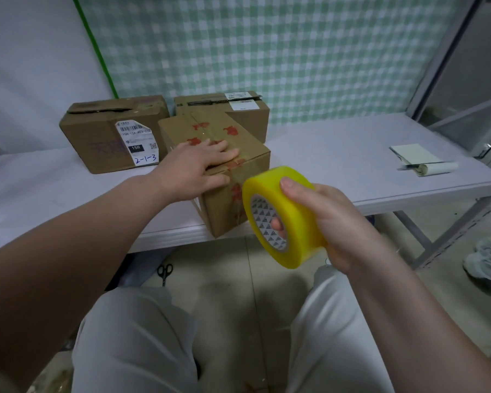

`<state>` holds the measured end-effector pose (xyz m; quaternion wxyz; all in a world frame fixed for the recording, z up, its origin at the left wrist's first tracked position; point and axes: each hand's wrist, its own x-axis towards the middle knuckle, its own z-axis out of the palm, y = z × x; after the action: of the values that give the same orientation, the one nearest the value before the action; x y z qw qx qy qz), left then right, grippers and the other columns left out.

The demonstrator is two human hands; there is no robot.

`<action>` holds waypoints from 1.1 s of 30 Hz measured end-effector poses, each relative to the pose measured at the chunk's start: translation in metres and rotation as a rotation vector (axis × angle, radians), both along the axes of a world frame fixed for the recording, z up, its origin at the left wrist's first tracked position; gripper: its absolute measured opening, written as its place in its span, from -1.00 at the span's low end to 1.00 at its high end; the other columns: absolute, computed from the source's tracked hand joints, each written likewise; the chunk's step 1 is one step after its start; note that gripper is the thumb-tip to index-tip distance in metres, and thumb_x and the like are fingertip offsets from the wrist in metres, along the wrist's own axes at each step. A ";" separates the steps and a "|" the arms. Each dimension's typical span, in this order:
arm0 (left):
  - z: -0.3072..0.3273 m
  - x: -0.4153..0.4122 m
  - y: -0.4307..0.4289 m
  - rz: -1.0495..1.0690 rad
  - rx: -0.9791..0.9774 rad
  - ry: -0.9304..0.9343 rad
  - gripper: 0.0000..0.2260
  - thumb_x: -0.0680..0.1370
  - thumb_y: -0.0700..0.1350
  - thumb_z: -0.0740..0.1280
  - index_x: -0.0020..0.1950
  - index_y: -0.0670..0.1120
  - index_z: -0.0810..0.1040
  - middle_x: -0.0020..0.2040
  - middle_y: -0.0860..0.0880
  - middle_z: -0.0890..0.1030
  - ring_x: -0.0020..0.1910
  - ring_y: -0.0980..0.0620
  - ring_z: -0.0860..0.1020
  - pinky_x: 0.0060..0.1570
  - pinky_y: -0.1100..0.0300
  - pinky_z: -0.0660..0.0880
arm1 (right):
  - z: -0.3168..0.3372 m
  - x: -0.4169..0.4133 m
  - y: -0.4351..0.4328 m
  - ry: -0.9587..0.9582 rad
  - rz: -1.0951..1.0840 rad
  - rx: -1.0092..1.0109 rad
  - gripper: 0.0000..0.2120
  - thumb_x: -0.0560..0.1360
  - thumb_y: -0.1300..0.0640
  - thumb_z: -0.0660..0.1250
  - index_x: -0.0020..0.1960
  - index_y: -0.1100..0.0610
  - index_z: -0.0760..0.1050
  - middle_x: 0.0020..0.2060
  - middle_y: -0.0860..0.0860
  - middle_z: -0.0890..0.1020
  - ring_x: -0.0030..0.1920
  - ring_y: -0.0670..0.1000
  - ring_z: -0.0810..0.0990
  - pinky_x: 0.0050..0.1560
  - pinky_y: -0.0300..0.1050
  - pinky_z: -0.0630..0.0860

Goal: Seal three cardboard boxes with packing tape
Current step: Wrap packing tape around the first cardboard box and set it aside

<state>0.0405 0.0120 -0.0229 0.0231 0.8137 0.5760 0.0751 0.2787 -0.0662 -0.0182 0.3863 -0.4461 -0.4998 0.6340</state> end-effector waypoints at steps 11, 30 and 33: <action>0.003 0.000 0.000 -0.025 -0.066 0.122 -0.54 0.63 0.08 0.12 0.37 0.37 -0.09 0.57 -0.06 0.02 0.54 -0.12 -0.02 0.47 -0.14 0.00 | -0.028 -0.003 0.001 -0.020 -0.001 0.001 -0.45 0.33 -0.13 0.38 0.09 0.30 0.56 -0.27 0.19 0.68 -0.29 0.06 0.65 -0.25 -0.13 0.59; 0.001 0.034 0.000 0.236 0.090 0.123 -0.49 0.59 0.26 0.07 0.47 0.06 0.29 0.48 -0.02 0.32 0.44 -0.16 0.28 0.34 -0.11 0.28 | -0.063 -0.022 0.028 0.041 0.007 -0.006 -0.47 0.36 -0.08 0.46 0.14 0.29 0.53 -0.17 0.21 0.68 -0.27 0.05 0.66 -0.19 -0.07 0.62; -0.012 0.042 0.000 0.256 0.180 0.217 -0.49 0.57 0.25 0.09 0.42 0.00 0.30 0.36 -0.07 0.44 0.33 -0.18 0.37 0.27 -0.19 0.30 | -0.077 -0.023 0.024 0.074 -0.001 0.013 -0.51 0.37 -0.04 0.37 0.13 0.31 0.52 -0.18 0.20 0.65 -0.26 0.05 0.66 -0.18 -0.05 0.60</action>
<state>0.0822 0.0124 -0.0350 -0.1217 0.7359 0.6648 0.0404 0.2560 -0.0423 -0.0948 0.4074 -0.4203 -0.4891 0.6467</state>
